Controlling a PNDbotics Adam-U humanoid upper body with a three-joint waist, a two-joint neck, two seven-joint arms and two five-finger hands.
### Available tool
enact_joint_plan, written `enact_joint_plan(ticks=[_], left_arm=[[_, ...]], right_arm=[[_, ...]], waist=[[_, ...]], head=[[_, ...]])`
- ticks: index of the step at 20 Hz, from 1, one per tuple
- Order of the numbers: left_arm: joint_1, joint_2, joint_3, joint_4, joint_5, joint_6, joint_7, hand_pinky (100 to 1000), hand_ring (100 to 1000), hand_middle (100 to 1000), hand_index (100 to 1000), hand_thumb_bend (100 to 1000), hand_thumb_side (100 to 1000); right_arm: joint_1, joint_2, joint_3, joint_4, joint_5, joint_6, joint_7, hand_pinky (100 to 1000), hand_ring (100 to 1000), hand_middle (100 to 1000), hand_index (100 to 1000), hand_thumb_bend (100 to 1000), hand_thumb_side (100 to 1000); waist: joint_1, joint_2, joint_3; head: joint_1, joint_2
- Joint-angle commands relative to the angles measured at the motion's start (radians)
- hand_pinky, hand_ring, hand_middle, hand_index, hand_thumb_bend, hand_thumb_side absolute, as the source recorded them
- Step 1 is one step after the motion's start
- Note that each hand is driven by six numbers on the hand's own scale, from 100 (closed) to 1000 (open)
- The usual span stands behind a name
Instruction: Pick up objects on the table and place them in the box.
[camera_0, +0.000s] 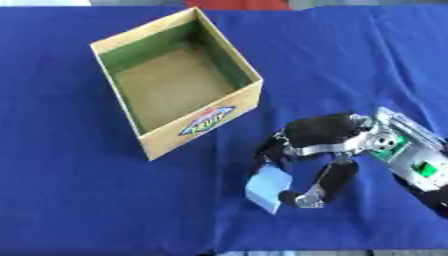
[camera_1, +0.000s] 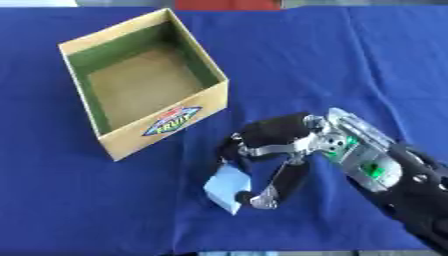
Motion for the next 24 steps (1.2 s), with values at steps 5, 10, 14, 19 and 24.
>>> enact_joint_plan(ticks=[5, 10, 14, 19, 24], left_arm=[[-0.009, 0.017, 0.007, -0.014, 0.001, 0.001, 0.003, 755, 783, 687, 803, 414, 973], [-0.009, 0.019, 0.008, -0.014, 0.001, 0.002, 0.003, 755, 783, 688, 803, 415, 972], [-0.007, 0.022, 0.008, -0.014, 0.000, 0.002, 0.004, 755, 783, 689, 803, 415, 972], [-0.007, 0.025, 0.007, -0.014, 0.000, 0.003, 0.002, 755, 783, 689, 803, 416, 972], [-0.006, 0.027, 0.006, -0.014, 0.000, 0.003, 0.001, 755, 783, 689, 804, 416, 972]], right_arm=[[-0.013, -0.028, -0.034, -0.034, -0.028, 0.001, -0.035, 378, 476, 610, 595, 100, 339], [-0.034, -0.040, -0.062, -0.073, -0.055, 0.031, -0.056, 380, 476, 613, 597, 100, 334], [-0.094, -0.054, -0.081, -0.108, -0.099, 0.072, -0.054, 384, 478, 612, 600, 100, 319], [-0.208, -0.051, -0.092, -0.118, -0.130, 0.119, -0.043, 387, 479, 609, 602, 100, 287], [-0.324, -0.010, -0.097, -0.053, -0.142, 0.167, -0.047, 384, 478, 608, 601, 100, 287]], waist=[[0.003, -0.018, -0.005], [0.003, -0.021, -0.008], [0.001, -0.025, -0.011], [-0.003, -0.030, -0.012], [-0.007, -0.032, -0.008]], head=[[0.000, -0.001], [0.001, -0.003], [0.000, -0.004], [-0.003, -0.009], [-0.009, -0.014]])
